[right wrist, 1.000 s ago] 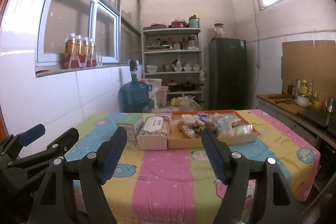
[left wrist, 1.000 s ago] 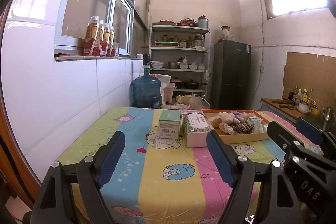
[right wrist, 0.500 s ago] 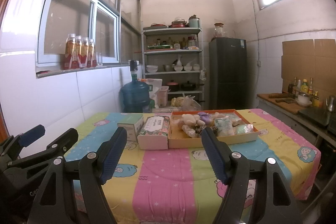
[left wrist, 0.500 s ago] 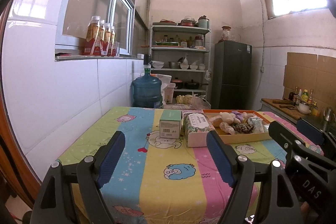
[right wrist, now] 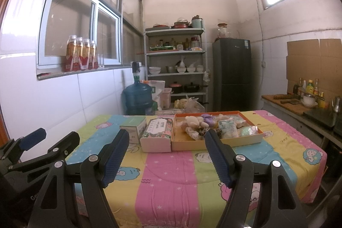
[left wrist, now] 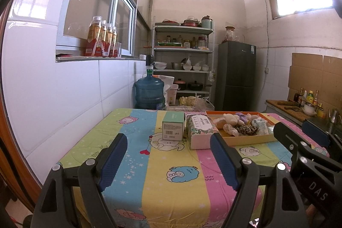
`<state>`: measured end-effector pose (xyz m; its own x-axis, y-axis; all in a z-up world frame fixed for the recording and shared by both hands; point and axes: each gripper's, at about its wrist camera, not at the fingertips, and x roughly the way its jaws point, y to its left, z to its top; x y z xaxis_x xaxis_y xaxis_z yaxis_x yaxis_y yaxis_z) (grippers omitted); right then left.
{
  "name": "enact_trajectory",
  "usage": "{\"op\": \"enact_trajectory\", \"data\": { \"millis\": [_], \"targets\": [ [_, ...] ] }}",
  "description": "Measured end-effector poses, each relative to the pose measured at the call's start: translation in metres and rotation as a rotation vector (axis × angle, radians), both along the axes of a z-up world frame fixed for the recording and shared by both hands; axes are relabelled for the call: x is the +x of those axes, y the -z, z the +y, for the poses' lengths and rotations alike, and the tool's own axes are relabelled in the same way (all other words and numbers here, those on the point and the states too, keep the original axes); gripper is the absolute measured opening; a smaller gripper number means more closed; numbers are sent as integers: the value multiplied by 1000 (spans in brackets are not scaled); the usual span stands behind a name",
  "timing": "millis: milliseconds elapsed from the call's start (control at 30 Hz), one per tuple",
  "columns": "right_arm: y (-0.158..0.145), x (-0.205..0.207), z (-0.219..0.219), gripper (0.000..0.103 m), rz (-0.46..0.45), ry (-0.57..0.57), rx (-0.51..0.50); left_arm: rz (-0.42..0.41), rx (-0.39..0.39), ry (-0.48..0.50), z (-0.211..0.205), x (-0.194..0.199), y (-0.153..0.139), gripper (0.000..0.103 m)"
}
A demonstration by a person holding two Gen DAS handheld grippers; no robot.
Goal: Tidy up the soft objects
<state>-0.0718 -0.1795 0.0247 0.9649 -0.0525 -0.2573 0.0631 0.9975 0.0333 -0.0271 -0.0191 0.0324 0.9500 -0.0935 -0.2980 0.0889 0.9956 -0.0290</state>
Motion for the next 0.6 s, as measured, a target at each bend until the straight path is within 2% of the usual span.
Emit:
{"op": "enact_trajectory", "data": {
  "millis": [600],
  "targets": [
    [1,-1,1,75,-1,1,1,-3,0,-1,1,-2,1,79]
  ]
}}
